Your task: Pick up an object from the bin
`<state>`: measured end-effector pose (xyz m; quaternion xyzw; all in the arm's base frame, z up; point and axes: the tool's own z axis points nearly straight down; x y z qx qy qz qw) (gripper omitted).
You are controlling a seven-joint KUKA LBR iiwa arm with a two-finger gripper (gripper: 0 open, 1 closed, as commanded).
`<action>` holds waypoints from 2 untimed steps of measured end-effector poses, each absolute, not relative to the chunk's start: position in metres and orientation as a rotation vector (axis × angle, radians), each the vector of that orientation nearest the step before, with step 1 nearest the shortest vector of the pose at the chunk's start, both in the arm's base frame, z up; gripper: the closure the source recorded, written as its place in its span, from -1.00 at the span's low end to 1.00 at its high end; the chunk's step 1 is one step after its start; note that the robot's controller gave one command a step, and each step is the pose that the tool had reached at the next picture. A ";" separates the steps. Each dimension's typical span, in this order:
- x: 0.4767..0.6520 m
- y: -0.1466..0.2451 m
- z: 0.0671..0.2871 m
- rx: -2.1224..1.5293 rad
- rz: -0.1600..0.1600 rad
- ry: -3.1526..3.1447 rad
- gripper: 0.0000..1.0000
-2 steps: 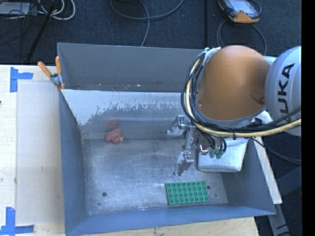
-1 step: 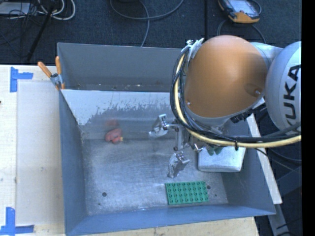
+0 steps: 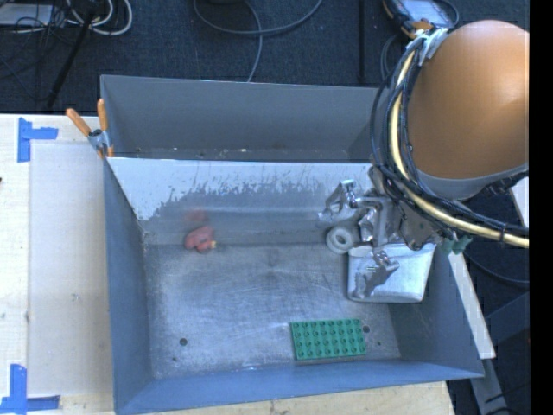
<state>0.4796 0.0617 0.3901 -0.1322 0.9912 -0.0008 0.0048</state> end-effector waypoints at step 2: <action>0.478 -0.051 0.082 -0.620 -0.005 3.061 -1.00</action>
Offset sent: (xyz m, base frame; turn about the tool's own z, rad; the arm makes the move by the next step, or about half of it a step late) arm -0.0043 -0.0472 -0.1841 -0.0807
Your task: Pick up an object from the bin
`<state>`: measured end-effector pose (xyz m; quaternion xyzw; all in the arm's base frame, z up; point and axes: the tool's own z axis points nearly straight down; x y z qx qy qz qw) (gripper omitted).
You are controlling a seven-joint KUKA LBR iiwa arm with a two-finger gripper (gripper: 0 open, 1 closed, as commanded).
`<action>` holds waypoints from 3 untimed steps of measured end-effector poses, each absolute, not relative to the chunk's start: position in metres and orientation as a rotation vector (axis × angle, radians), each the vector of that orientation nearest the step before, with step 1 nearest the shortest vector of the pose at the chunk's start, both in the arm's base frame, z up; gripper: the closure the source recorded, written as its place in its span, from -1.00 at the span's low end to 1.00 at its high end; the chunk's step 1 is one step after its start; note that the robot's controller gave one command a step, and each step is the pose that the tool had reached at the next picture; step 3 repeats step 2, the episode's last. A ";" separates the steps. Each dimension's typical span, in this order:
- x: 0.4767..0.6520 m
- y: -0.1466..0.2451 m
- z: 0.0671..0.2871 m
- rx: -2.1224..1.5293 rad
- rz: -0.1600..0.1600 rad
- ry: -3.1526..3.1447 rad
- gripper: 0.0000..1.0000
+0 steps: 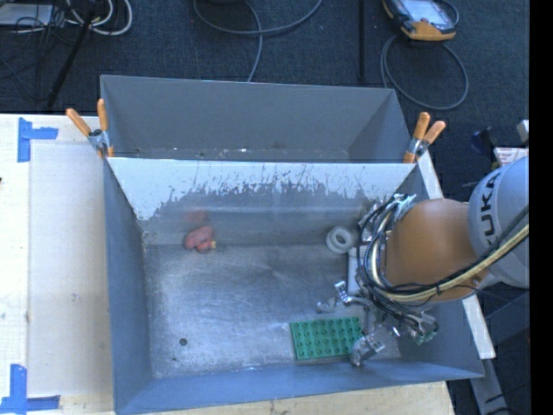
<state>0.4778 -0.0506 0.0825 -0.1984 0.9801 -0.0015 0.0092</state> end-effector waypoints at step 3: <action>0.499 -0.063 0.229 -0.584 -0.004 3.078 1.00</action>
Offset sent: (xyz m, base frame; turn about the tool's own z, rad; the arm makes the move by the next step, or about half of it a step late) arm 0.0000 0.0000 0.0000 0.0000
